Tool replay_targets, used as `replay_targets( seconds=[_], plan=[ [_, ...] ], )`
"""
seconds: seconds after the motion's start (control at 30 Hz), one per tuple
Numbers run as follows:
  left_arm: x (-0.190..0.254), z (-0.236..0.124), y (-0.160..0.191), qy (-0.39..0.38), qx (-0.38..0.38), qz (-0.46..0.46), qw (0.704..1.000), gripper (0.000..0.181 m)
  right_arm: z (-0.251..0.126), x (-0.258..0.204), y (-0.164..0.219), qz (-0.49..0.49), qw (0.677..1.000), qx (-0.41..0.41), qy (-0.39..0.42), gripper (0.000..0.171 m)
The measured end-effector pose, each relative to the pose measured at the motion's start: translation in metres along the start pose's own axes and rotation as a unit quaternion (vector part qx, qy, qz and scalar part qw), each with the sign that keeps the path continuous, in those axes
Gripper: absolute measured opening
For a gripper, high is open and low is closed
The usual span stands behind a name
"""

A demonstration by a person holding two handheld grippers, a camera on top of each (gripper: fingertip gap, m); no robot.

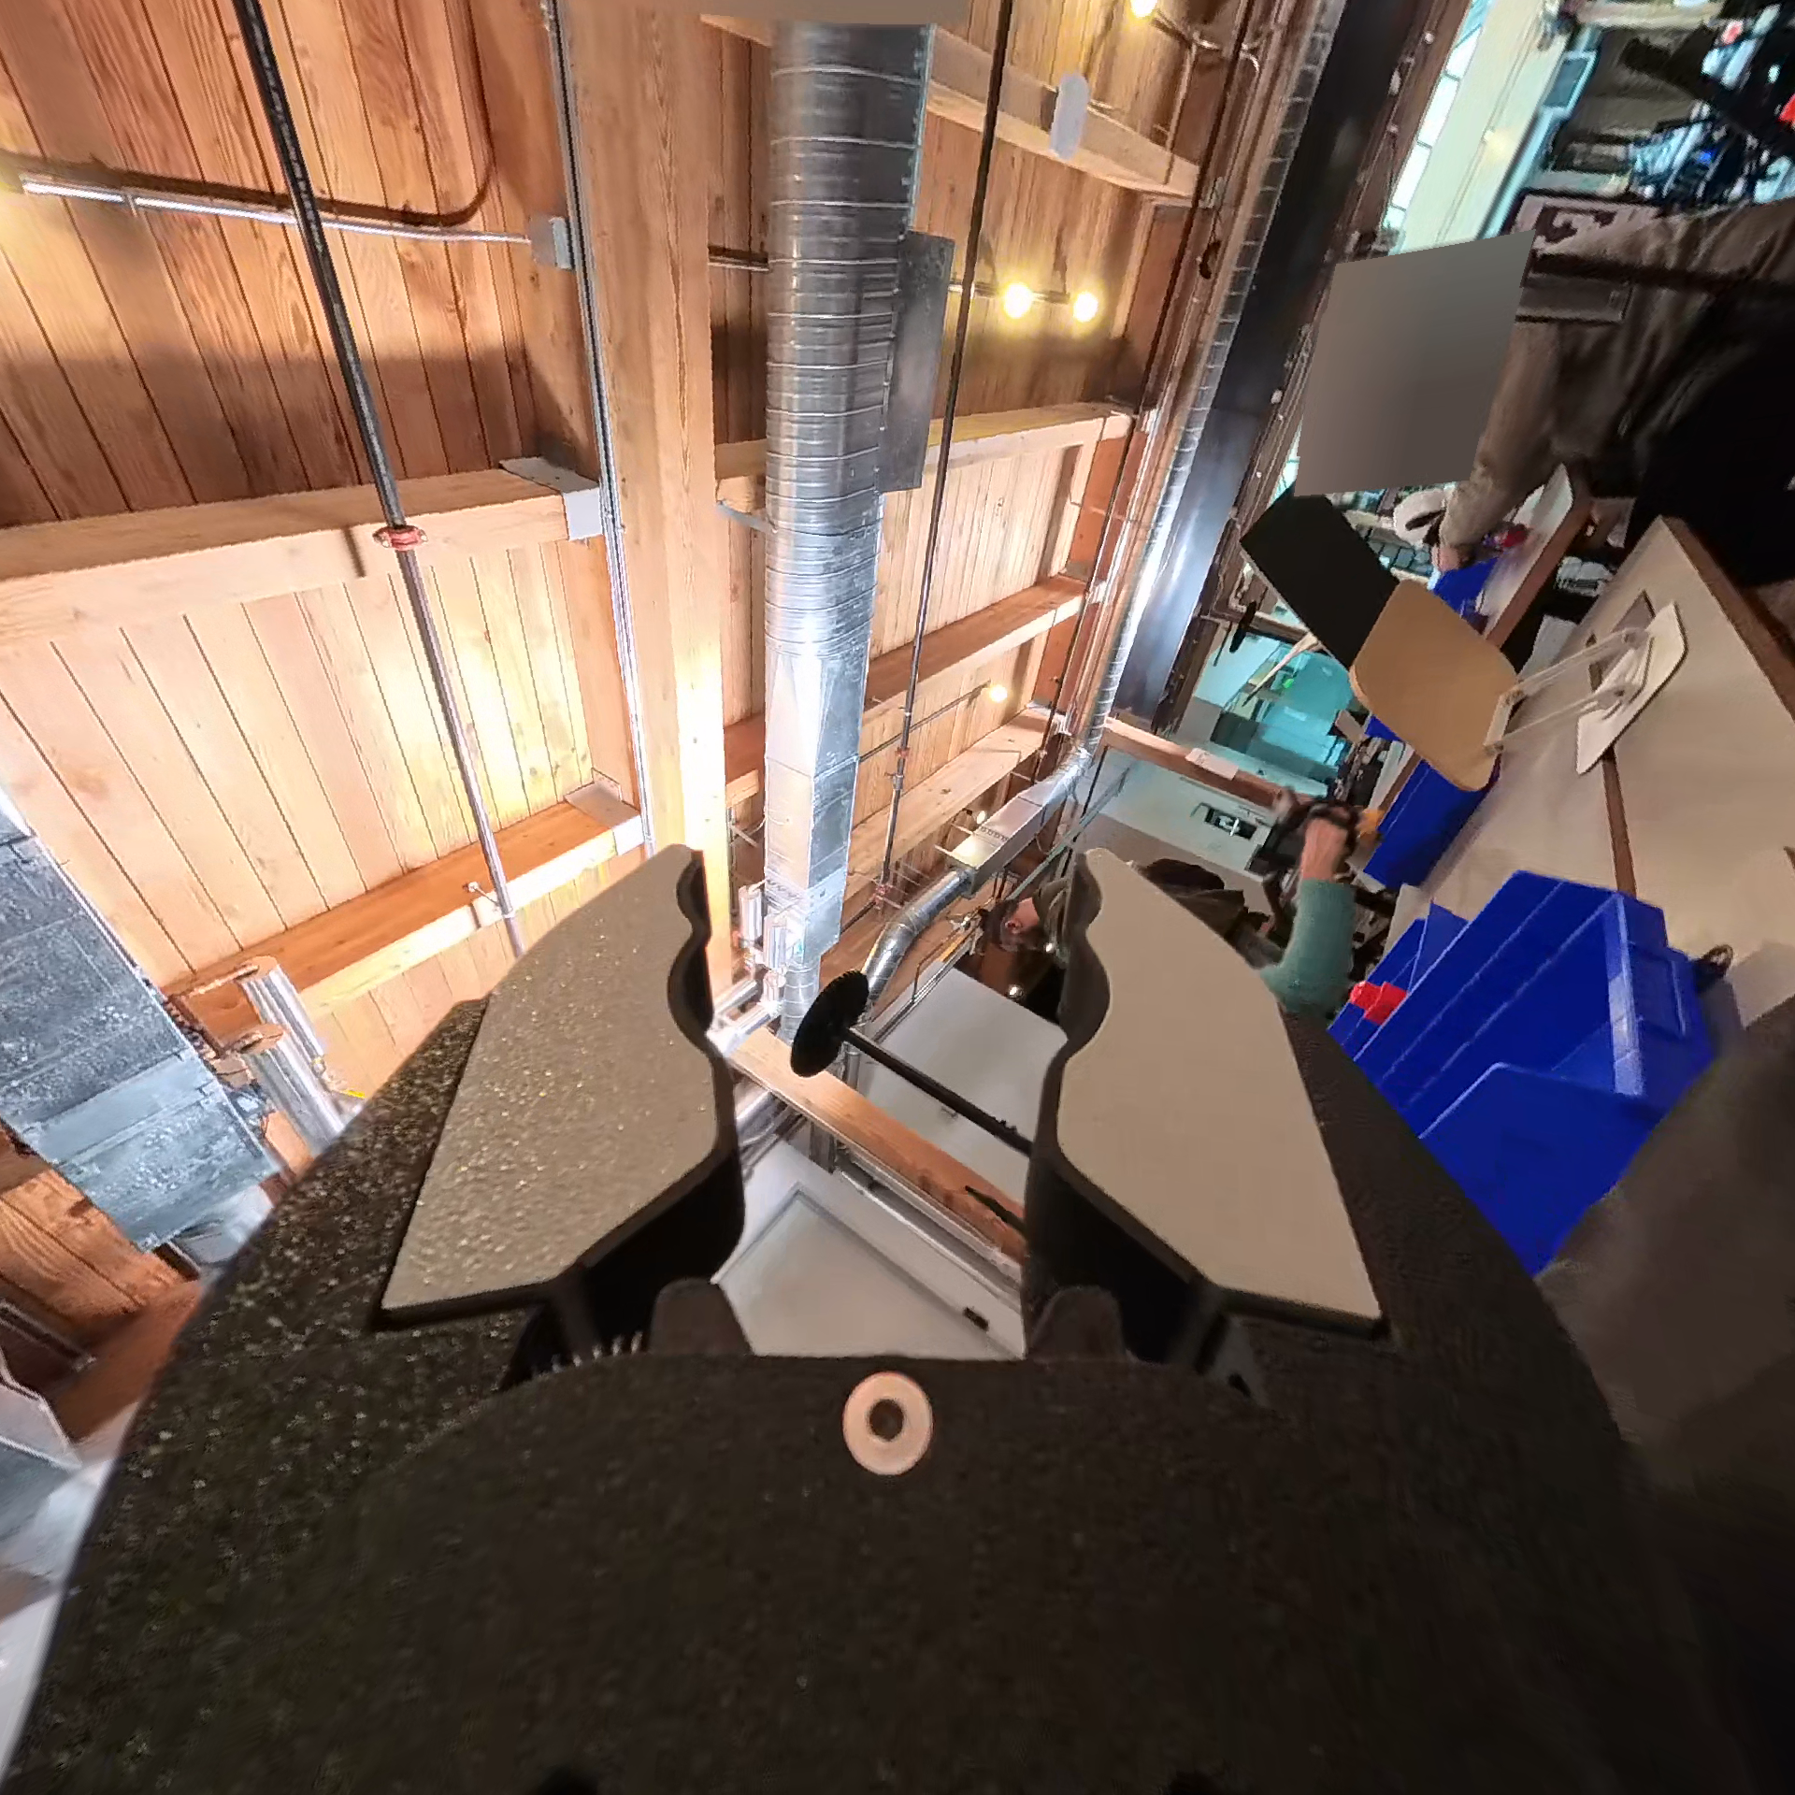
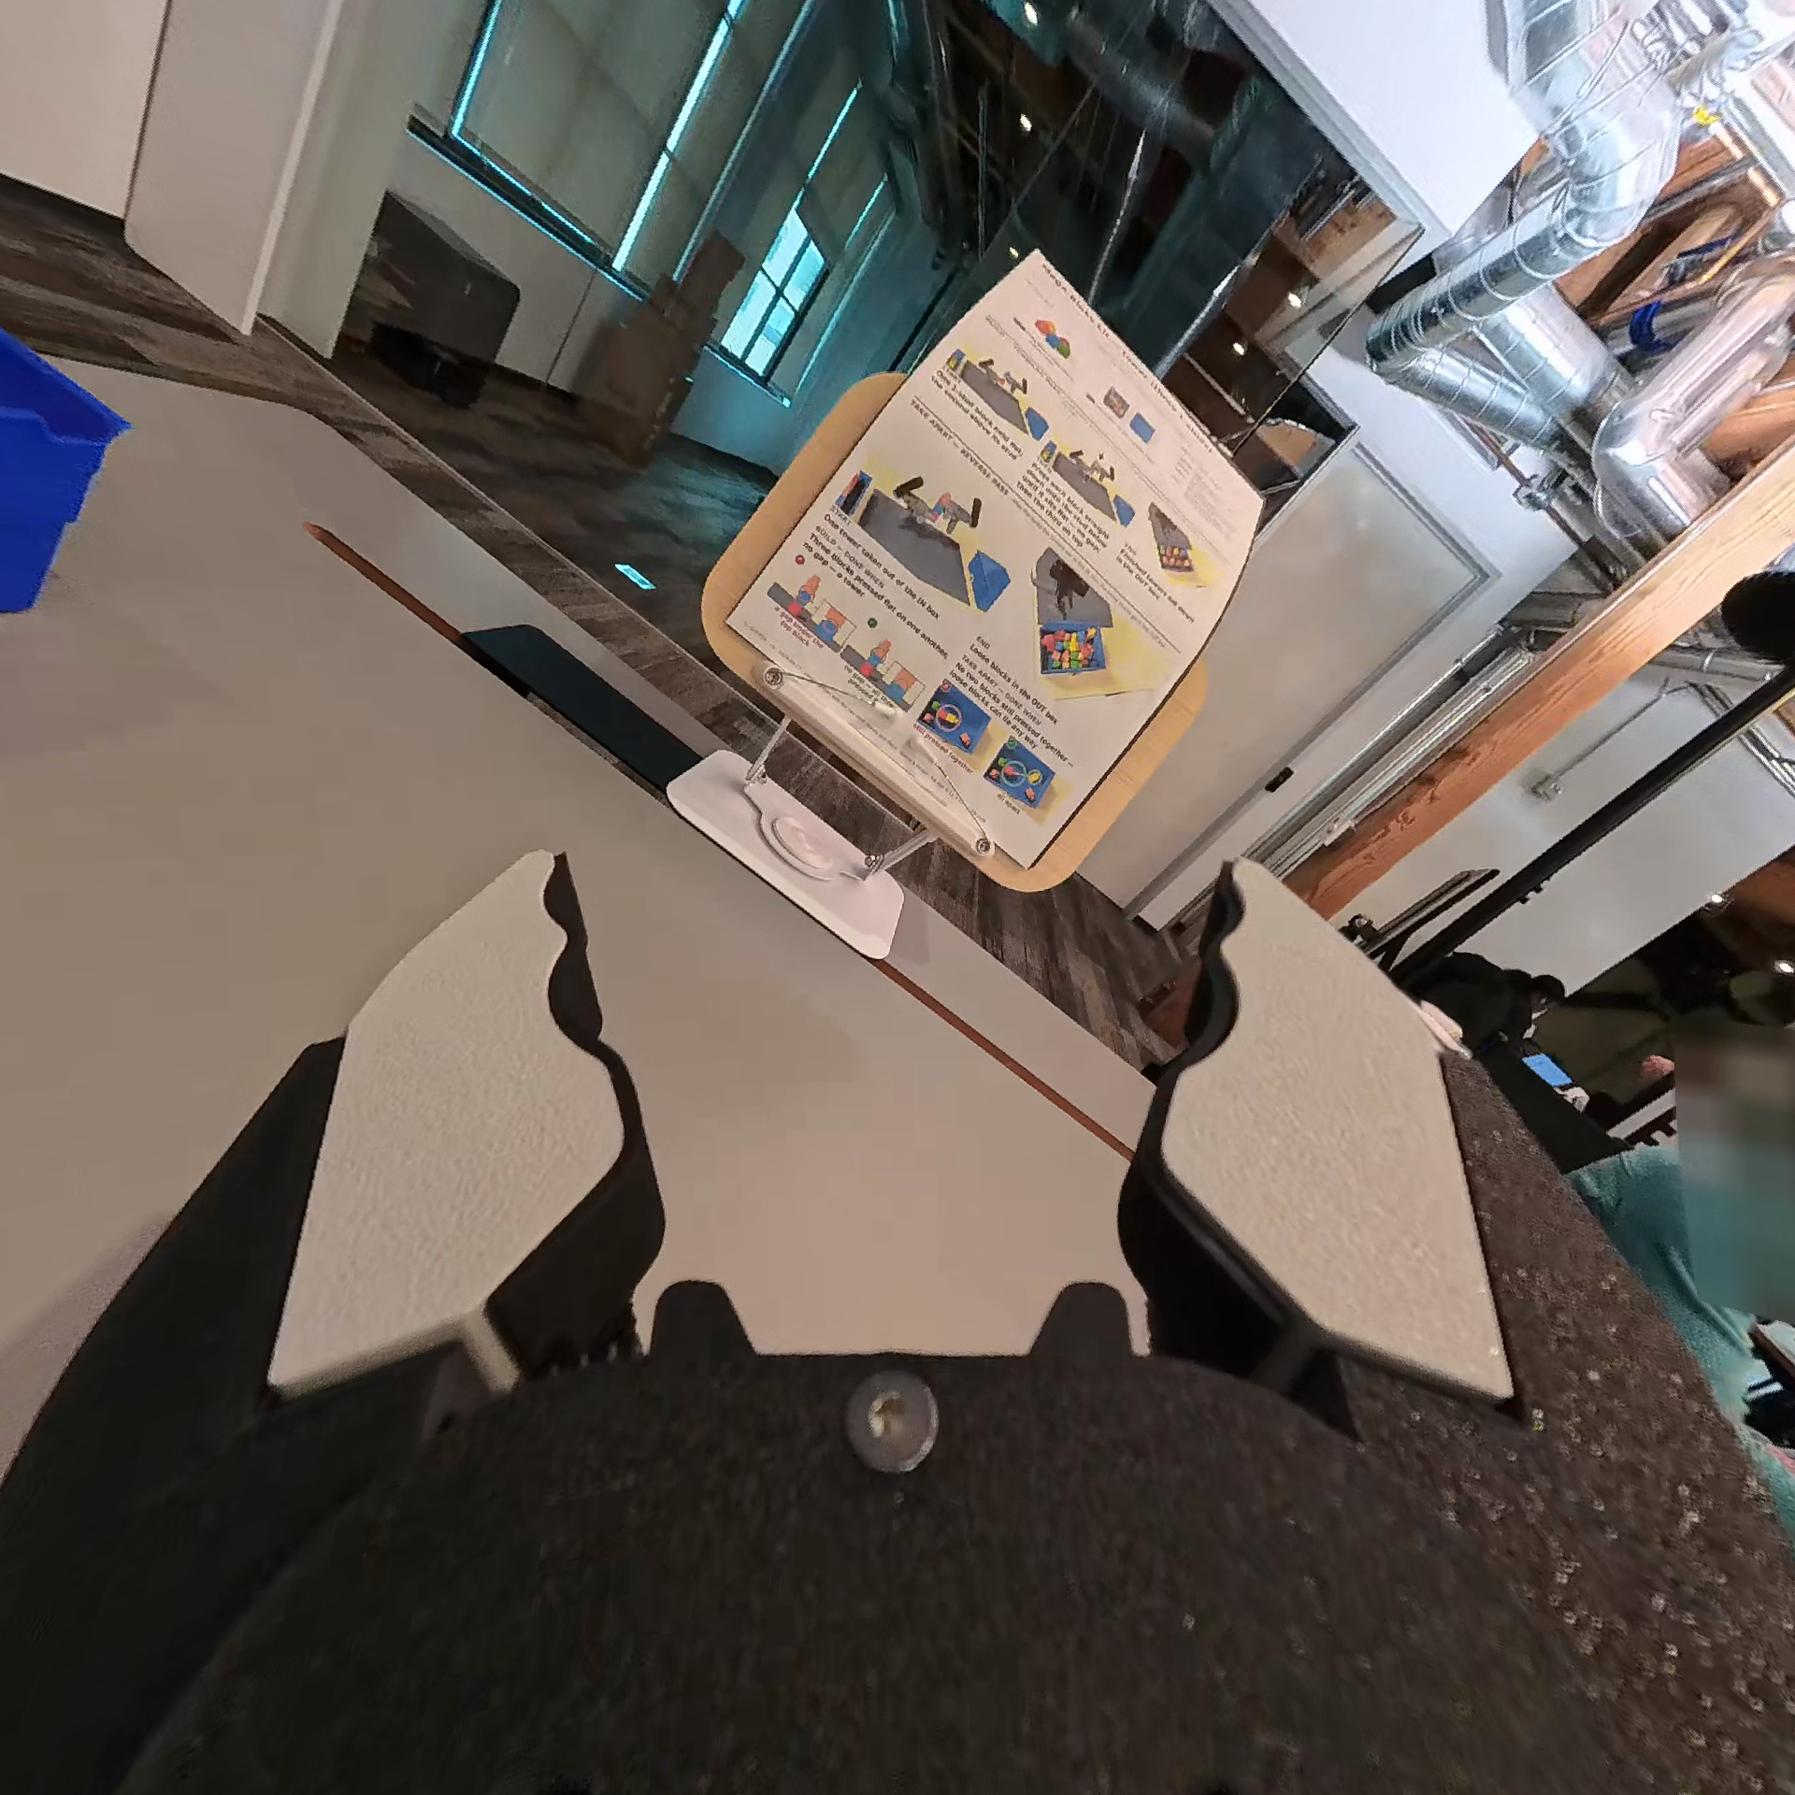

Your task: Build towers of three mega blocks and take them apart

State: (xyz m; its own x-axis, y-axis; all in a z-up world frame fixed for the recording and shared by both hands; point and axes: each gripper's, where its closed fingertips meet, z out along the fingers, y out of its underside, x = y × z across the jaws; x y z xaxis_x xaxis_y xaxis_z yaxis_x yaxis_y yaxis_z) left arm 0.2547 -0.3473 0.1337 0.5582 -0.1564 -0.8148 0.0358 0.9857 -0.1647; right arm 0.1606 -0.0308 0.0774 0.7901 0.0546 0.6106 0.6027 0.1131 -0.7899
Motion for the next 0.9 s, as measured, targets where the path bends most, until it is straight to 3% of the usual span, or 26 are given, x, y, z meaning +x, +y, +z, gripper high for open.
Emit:
replay_targets(
  seconds=[0.9],
  plan=[
    [0.001,0.005,0.015,-0.012,-0.037,0.037,0.999,0.069,-0.021,0.011,-0.022,0.011,0.999,0.047,0.008,0.119]
  ],
)
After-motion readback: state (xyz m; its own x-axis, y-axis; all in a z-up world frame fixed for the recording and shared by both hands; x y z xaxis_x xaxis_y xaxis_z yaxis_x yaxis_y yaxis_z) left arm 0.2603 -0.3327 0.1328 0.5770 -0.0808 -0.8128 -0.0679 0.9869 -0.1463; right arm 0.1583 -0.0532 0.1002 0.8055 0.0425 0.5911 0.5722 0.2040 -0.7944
